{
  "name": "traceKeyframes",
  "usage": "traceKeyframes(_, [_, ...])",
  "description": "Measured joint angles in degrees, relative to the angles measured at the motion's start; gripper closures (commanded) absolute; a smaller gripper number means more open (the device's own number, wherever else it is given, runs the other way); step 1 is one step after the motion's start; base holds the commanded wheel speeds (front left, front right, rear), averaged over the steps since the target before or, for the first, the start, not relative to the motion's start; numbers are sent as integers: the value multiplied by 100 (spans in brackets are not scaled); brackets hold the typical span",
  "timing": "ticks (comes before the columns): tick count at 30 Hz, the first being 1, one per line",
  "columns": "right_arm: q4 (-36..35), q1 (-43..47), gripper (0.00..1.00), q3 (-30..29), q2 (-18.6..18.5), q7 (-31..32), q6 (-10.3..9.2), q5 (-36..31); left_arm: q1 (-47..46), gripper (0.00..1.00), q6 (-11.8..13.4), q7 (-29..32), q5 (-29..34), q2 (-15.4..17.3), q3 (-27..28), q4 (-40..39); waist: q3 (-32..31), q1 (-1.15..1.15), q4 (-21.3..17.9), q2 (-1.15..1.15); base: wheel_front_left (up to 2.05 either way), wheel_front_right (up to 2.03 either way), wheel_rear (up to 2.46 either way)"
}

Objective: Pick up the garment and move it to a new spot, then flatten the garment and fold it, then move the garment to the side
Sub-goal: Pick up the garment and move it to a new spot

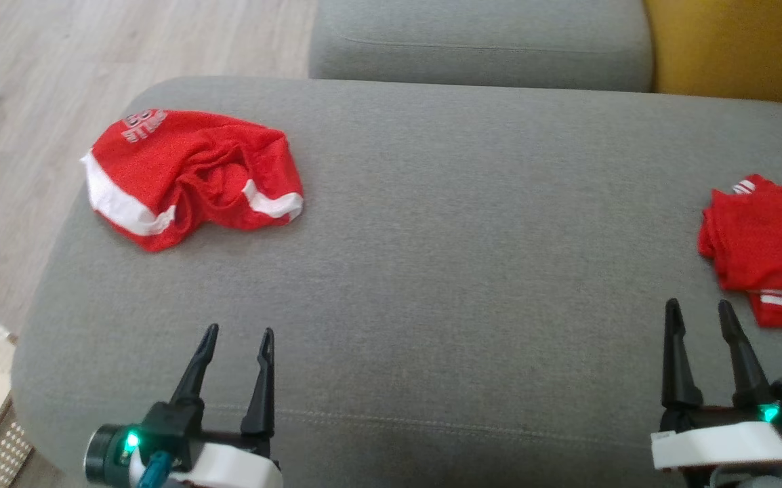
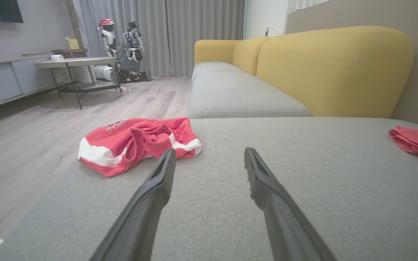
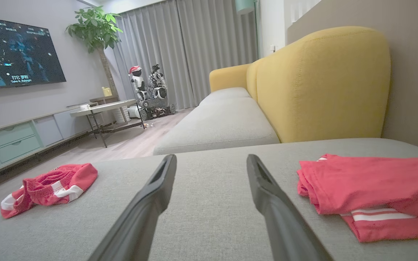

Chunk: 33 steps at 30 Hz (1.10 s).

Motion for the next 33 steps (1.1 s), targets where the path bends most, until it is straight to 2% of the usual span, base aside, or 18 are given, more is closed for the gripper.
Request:
traceKeyframes(8, [-23,0,0,277,0,0,0,-1,-10,0,267,0,-118,0,60,-124,28,0,445,0,0,0,0])
traceKeyframes(22, [-3,-8,0,452,1,0,0,-3,57,0,359,0,-118,0,74,-480,52,0,1758,0,0,0,0])
traceKeyframes(26, [58,-74,0,589,2,0,0,48,118,0,523,0,-201,1,104,-648,200,0,1901,0,0,0,0])
traceKeyframes(33, [148,-314,0,591,1,0,0,49,113,0,568,0,-202,1,162,-762,447,0,2004,0,0,0,0])
